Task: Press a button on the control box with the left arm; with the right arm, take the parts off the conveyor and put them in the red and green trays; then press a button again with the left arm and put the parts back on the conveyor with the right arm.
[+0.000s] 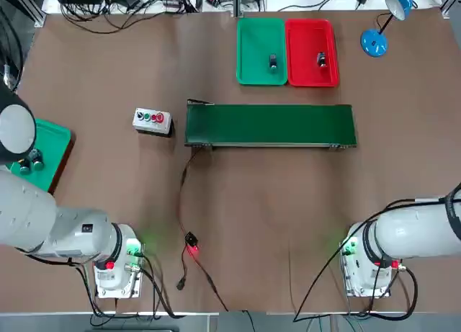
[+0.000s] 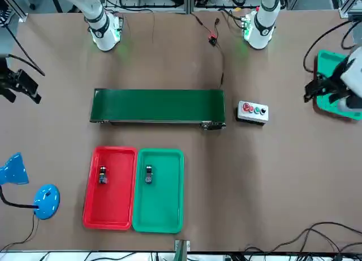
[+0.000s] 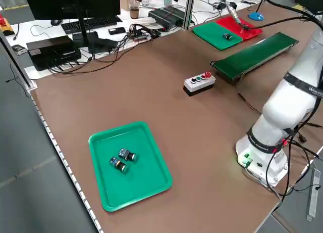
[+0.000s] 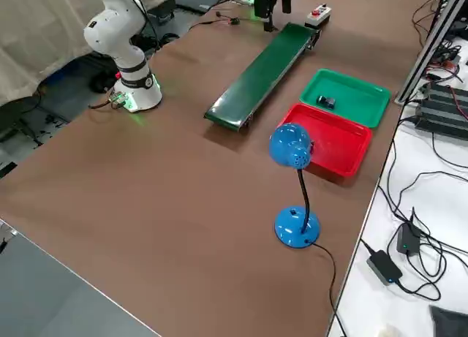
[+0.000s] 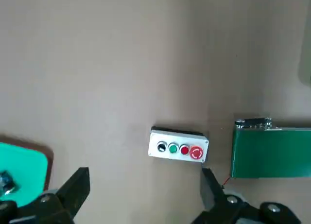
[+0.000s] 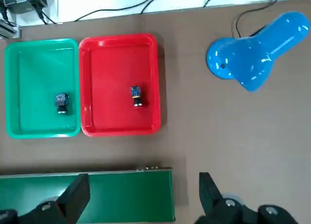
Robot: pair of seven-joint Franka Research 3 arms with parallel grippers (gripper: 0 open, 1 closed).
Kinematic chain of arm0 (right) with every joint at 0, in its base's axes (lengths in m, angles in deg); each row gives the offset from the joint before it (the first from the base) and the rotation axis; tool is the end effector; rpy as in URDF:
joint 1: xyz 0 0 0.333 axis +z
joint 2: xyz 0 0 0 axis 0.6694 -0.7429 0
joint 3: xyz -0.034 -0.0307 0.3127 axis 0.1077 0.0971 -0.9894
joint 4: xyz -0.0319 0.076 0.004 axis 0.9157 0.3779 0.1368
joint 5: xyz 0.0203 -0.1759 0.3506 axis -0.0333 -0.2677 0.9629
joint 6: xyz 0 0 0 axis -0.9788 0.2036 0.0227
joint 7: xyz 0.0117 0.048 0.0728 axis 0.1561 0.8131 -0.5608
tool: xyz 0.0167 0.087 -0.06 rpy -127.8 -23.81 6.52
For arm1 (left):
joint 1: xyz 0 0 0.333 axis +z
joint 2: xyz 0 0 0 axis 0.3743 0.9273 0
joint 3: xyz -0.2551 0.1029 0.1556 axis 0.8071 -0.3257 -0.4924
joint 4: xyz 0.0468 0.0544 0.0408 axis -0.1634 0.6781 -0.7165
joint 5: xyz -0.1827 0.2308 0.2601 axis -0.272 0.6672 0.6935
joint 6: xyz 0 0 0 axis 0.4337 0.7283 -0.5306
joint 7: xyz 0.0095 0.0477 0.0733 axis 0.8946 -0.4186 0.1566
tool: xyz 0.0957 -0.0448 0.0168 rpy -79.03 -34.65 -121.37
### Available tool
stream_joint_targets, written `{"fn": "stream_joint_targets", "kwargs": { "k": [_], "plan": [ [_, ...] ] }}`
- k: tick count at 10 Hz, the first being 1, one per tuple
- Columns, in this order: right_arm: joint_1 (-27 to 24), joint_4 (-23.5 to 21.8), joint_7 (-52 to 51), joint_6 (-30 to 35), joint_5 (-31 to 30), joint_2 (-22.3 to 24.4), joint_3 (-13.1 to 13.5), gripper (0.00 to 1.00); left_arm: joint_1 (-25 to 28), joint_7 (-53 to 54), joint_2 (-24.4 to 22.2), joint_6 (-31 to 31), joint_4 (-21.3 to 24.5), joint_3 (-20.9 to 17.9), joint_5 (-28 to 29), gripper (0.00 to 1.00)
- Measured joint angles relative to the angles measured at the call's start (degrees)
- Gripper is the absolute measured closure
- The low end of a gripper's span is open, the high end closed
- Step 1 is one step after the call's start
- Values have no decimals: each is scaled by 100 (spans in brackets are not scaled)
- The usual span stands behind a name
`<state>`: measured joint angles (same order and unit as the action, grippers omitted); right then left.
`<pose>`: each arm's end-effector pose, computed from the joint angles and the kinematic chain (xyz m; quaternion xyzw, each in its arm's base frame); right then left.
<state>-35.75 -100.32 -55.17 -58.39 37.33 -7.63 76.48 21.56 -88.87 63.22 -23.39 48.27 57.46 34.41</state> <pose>0.5659 0.0065 0.6500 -0.9956 0.0333 -0.0850 0.0218 0.5668 -0.0281 0.6197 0.9997 -0.0084 -0.0089 0.0194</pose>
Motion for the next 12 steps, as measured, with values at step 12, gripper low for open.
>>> {"fn": "stream_joint_targets", "kwargs": {
  "k": [12],
  "plan": [
    [448,-39,-553,-1707,-5,-1839,-3,1,-118,-64,-150,-117,211,85,0,0]
  ]
}}
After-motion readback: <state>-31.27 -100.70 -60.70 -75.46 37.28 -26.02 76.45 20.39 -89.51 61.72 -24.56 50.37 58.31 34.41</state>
